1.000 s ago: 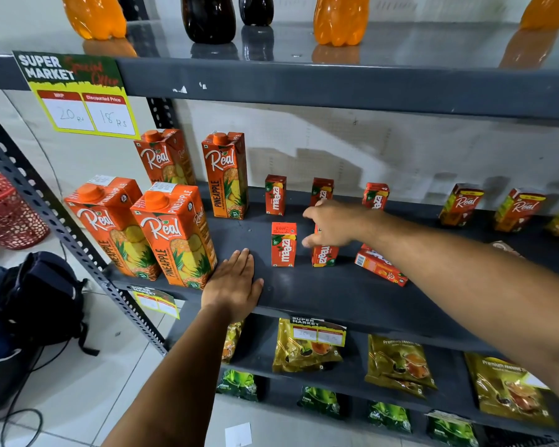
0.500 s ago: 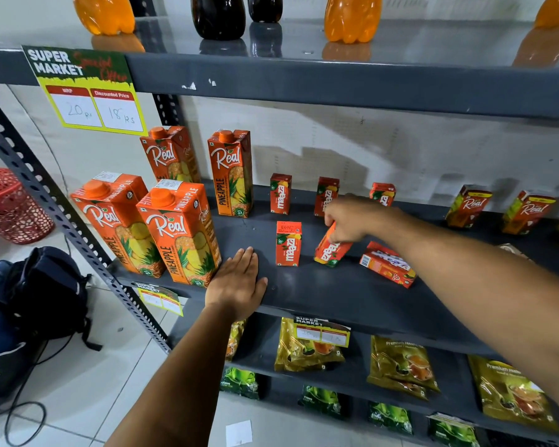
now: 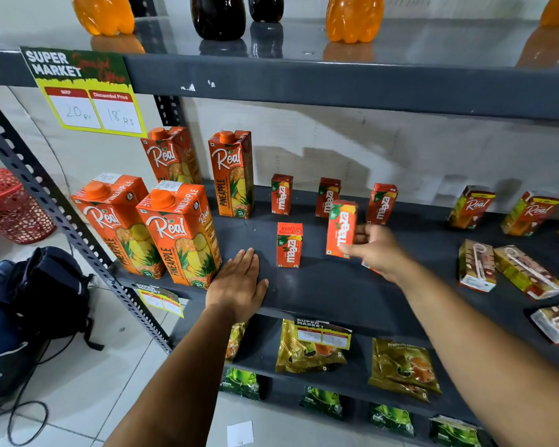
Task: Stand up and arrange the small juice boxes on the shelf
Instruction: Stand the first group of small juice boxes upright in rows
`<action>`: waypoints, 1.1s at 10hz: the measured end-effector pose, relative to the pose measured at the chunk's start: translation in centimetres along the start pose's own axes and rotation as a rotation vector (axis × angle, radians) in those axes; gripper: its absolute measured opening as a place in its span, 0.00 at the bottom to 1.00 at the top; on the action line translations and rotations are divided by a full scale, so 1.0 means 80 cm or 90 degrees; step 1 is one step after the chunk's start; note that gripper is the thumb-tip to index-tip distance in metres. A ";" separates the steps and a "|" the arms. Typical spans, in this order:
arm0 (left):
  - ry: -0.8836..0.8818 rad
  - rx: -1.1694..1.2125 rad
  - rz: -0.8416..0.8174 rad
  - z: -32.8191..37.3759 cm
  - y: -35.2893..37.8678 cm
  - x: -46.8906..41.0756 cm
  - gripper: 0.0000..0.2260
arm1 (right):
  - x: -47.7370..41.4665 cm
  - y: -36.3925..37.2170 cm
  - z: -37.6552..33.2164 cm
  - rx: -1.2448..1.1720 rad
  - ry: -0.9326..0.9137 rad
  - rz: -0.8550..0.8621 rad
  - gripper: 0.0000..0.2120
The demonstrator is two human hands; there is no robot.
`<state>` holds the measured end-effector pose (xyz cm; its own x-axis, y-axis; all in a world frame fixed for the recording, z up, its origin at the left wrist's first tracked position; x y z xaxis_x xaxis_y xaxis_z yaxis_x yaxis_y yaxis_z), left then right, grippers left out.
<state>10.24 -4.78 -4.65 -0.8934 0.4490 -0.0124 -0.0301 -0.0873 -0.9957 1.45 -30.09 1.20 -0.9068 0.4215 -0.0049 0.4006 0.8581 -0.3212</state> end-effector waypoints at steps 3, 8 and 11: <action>0.001 0.000 0.002 0.000 -0.001 0.000 0.29 | -0.015 0.025 -0.003 0.656 -0.113 -0.096 0.24; 0.002 -0.014 0.002 -0.002 0.005 -0.003 0.30 | 0.025 -0.090 0.014 0.754 0.151 -0.261 0.35; 0.001 -0.016 -0.003 0.000 0.003 -0.004 0.30 | 0.019 -0.114 0.012 0.697 0.051 -0.149 0.31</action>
<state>10.48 -4.96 -4.92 -0.8928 0.4504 -0.0078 -0.0228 -0.0625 -0.9978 -3.68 -37.59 3.21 -0.9181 0.3344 0.2128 -0.1454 0.2152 -0.9657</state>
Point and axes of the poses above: each hand's wrist, its own x-axis away from the middle knuckle, its own y-axis out of the palm, z = x × y, the point moved 7 cm from there along -x, towards the middle knuckle, and after that the axes turned 13 degrees about -y, right-handed, at the moved point
